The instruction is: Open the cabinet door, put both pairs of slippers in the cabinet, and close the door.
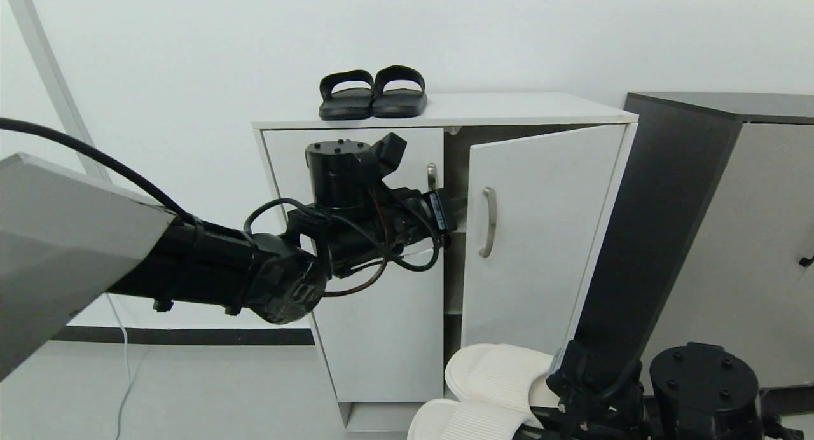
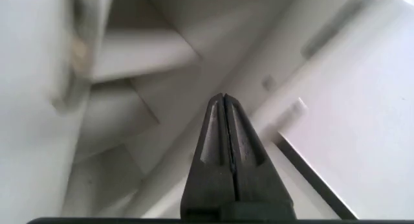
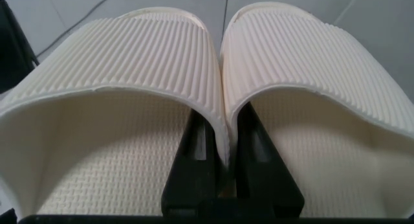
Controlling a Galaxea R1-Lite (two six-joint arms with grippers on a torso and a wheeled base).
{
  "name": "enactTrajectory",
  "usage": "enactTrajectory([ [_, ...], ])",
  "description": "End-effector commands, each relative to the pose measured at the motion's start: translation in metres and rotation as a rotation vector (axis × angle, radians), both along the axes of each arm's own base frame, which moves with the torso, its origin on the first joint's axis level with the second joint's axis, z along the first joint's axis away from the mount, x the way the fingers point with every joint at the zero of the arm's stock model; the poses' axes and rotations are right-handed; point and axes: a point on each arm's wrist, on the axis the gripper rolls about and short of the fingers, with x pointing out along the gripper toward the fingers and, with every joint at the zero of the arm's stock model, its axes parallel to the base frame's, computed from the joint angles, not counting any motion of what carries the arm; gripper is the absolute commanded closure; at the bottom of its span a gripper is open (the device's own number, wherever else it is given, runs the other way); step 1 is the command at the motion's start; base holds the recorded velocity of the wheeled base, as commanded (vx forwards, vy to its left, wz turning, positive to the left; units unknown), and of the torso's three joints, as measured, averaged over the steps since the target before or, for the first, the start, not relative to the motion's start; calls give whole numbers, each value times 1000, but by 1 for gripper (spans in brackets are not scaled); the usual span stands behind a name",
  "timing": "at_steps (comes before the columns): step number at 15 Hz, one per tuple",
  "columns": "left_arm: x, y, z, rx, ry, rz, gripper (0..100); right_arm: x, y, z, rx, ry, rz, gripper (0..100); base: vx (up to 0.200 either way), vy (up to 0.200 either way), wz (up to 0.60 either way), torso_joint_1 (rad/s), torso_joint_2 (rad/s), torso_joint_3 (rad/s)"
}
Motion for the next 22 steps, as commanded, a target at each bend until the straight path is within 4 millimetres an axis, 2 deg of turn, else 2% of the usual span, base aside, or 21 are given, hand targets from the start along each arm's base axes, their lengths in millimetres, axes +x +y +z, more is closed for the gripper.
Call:
enactTrajectory([
  [1,-30,-14,0,-10,-21,-76,100,-1,1,-1,-2,2,7,100,-200,0,0,7,7,2],
  [3,-50,-28,2,-14,-51,-143,100,-3,2,-1,-3,1,17,100,-200,0,0,-2,2,0],
  [5,-51,-30,3,-3,-78,-148,100,-3,2,-1,-1,1,17,100,-100,0,0,-1,1,1],
  [7,-45,-20,6,-6,-85,-110,100,-1,2,0,1,-1,9,100,0,0,0,0,0,0],
  [8,-46,1,18,-13,-107,-65,100,9,1,1,4,-6,-39,100,0,0,0,0,0,0],
  [9,-51,12,24,-18,-114,-49,100,15,0,0,4,-7,-62,100,0,0,0,0,0,0],
  [11,-95,57,52,-43,-154,-19,100,34,-5,1,12,-10,-141,100,0,0,0,0,0,0],
  [12,-122,80,61,-35,-159,-9,100,39,-6,2,18,-16,-157,100,0,0,0,0,0,0],
  [13,-145,100,60,8,-151,20,100,41,-7,3,19,-18,-165,100,0,0,0,0,0,0],
  [14,-171,120,58,55,-161,65,100,42,-6,5,28,-27,-166,100,0,0,0,0,0,0],
  [15,-186,132,55,82,-164,96,100,43,-6,6,30,-32,-174,100,0,0,0,0,0,0],
  [16,-218,156,49,104,-169,153,100,47,-7,10,35,-49,-212,100,0,0,0,0,0,0],
  [17,-238,172,41,120,-154,197,100,50,-9,11,35,-56,-247,100,0,0,0,0,0,0],
  [19,-262,195,24,166,-104,283,100,54,-12,13,26,-78,-327,100,0,0,0,0,0,0],
  [21,-294,219,8,196,-122,447,100,68,-10,20,68,-89,-404,100,0,0,0,0,0,0],
  [22,-302,225,0,219,-128,516,100,74,-8,22,95,-80,-437,100,0,0,0,0,0,0],
])
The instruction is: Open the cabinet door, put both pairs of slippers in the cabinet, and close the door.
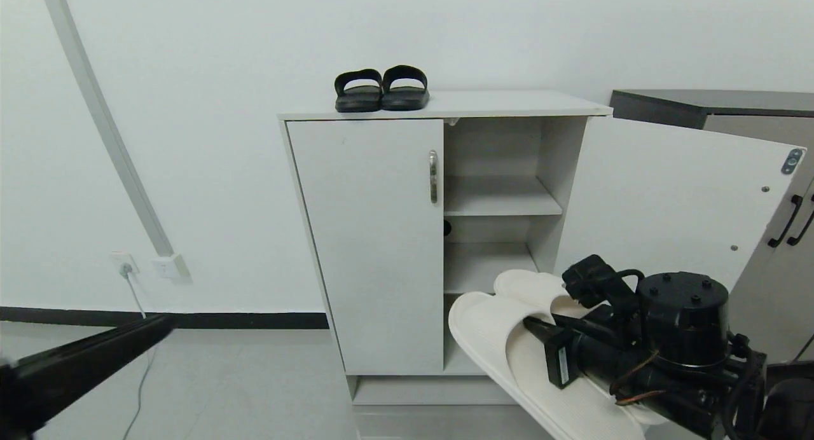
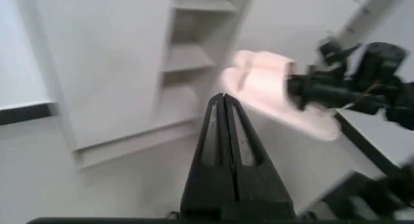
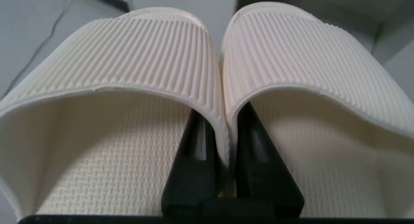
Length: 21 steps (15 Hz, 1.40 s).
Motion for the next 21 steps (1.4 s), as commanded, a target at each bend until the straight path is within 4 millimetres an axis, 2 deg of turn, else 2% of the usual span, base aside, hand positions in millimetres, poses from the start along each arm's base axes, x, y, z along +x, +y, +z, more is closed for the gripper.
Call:
enactTrajectory([
  [1,-52,33,-33,20,-85,261,100,13,5,2,25,-7,-63,100,0,0,0,0,0,0],
  [3,-61,38,-58,40,-87,404,100,24,11,-1,26,-13,-145,100,0,0,0,0,0,0],
  [6,-67,40,-101,206,-67,529,100,42,23,-11,-9,-29,-275,100,0,0,0,0,0,0],
  [9,-76,40,-120,209,-100,610,100,57,34,-12,27,-46,-352,100,0,0,0,0,0,0],
  [11,-79,39,-126,208,-110,683,100,57,36,-14,22,-43,-350,100,0,0,0,0,0,0],
  [13,-80,37,-143,239,-99,766,100,54,39,-14,23,-42,-338,100,0,0,0,0,0,0],
  [15,-79,37,-146,246,-112,727,100,50,42,-15,19,-40,-325,100,0,0,0,0,0,0],
  [17,-84,33,-150,266,-210,457,100,48,45,-16,18,-37,-317,100,0,0,0,0,0,0],
  [21,-84,34,-150,268,-208,464,100,47,54,-22,5,-36,-315,100,0,0,0,0,0,0],
])
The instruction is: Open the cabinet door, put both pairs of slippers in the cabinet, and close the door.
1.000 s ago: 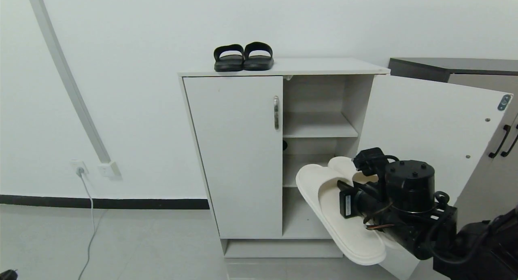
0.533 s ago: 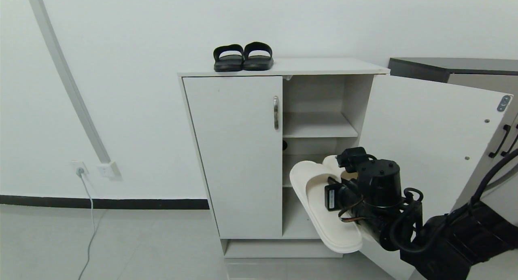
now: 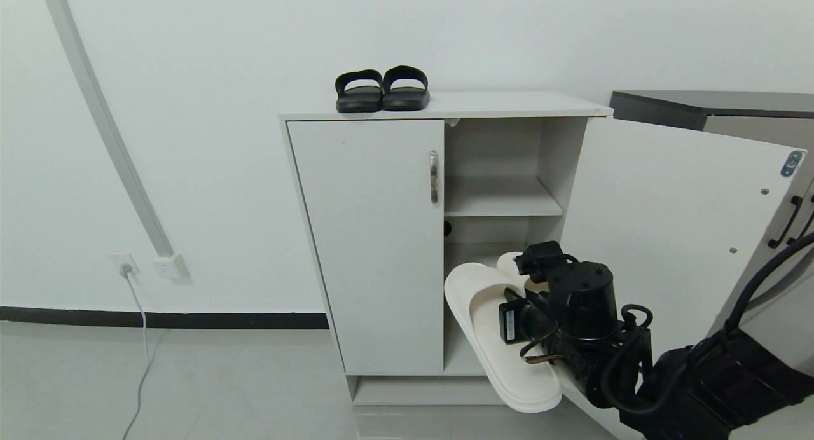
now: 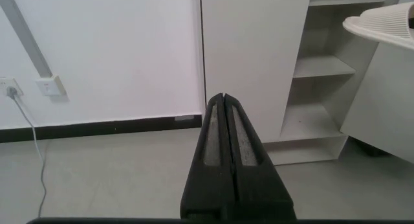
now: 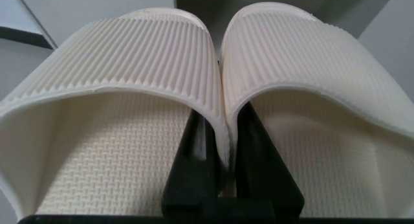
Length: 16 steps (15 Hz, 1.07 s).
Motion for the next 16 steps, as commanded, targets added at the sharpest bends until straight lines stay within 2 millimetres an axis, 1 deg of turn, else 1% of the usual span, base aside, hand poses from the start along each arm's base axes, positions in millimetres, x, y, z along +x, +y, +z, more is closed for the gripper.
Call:
enactTrajectory([
  [1,-1,0,0,-2,-10,-2,100,5,7,-8,-17,-3,-43,100,0,0,0,0,0,0],
  [2,-1,0,0,-3,-10,-2,100,8,11,-11,-17,-7,-75,100,0,0,0,0,0,0],
  [3,-1,0,0,-5,-10,0,100,14,20,-14,8,-20,-116,100,0,0,0,0,0,0],
  [4,-1,0,0,-5,-10,0,100,18,25,-13,22,-32,-148,100,0,0,0,0,0,0],
  [6,-1,0,0,-6,-10,0,100,25,31,-16,19,-52,-205,100,0,0,0,0,0,0],
  [7,-1,0,0,-6,-10,1,100,25,34,-17,18,-53,-210,100,0,0,0,0,0,0],
  [9,-1,0,0,-9,-10,1,100,26,41,-25,-1,-57,-241,100,0,-200,0,7,2,5],
  [13,-1,0,0,-12,-9,1,100,29,43,-30,-10,-55,-254,100,0,-200,0,6,2,1],
  [15,-1,0,0,-12,-10,3,100,29,43,-33,-14,-51,-252,100,0,0,0,0,0,0],
  [16,-1,0,0,-11,-10,3,100,30,45,-37,-22,-44,-244,100,0,0,0,0,0,0],
])
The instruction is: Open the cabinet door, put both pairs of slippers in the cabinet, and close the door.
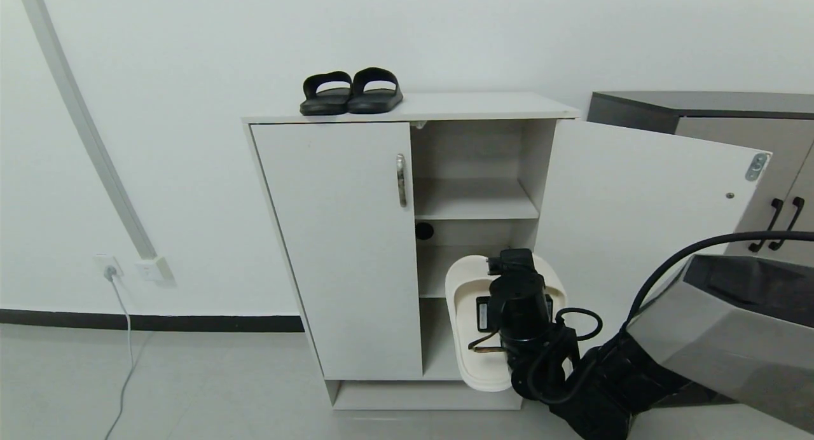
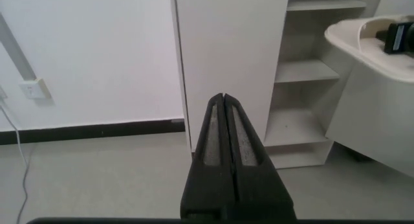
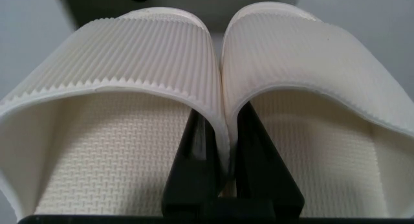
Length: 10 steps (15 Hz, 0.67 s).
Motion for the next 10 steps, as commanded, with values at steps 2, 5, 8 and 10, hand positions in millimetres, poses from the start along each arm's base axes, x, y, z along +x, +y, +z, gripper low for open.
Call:
enactTrajectory([
  [2,0,0,0,1,2,0,100,1,8,-21,-25,36,38,100,0,0,0,0,0,0],
  [5,0,0,0,-1,2,0,100,9,20,-29,-6,18,60,100,0,0,0,0,0,0],
  [8,0,0,0,-1,2,0,100,10,20,-32,-6,22,67,100,0,0,0,0,0,0],
  [10,0,0,0,-1,2,0,100,10,21,-33,-7,24,69,100,0,0,0,0,0,0],
])
